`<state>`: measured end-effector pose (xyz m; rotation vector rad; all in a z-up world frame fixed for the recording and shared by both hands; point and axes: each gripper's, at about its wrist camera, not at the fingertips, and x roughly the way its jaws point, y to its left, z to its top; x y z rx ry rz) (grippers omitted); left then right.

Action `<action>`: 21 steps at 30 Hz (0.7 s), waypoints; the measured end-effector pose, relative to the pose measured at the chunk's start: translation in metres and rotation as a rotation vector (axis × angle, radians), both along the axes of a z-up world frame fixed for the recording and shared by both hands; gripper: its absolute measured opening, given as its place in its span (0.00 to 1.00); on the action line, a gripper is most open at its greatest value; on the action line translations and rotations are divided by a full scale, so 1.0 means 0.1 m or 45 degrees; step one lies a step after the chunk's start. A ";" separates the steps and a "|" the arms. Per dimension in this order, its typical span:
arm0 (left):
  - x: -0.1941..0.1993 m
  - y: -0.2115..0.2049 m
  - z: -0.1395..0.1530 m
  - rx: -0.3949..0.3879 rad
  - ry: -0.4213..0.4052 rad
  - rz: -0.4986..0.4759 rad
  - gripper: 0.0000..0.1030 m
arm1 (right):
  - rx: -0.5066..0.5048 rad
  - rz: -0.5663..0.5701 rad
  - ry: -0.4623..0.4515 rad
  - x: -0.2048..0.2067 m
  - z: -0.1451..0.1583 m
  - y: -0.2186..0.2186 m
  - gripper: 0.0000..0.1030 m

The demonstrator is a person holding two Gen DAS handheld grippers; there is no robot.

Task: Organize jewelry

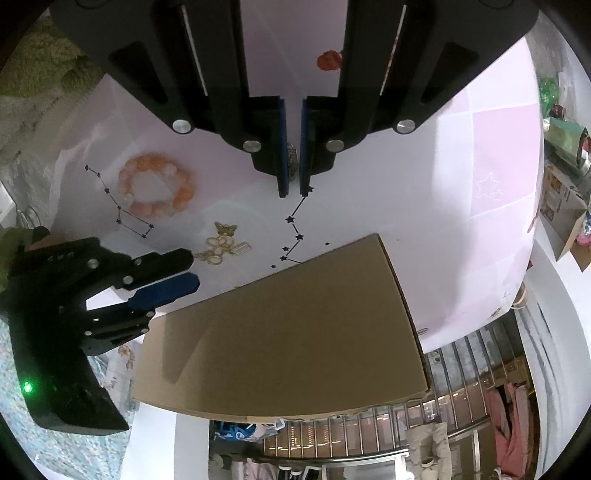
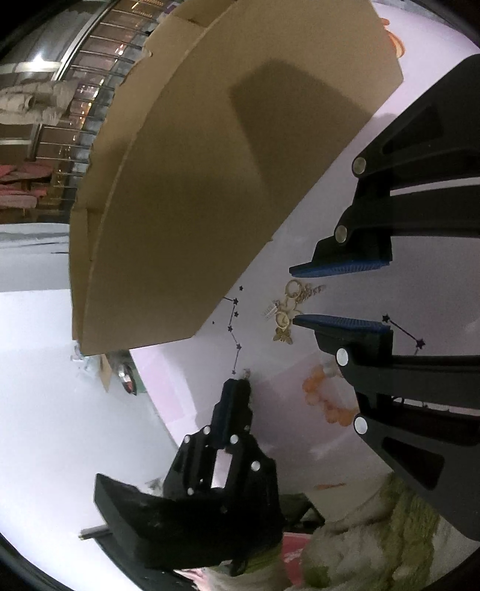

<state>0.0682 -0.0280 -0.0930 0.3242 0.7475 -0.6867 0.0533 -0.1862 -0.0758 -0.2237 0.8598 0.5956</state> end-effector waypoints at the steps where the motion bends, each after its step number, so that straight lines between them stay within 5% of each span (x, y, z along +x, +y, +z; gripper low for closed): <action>1: 0.00 0.00 0.00 -0.001 0.000 0.001 0.05 | -0.002 0.004 0.003 0.00 -0.01 0.00 0.20; 11: 0.01 0.00 0.00 -0.007 0.004 0.005 0.05 | -0.027 0.014 0.014 0.04 -0.03 0.12 0.04; 21: 0.02 0.01 0.00 -0.006 0.003 0.002 0.05 | 0.019 -0.056 0.061 -0.02 -0.02 -0.04 0.02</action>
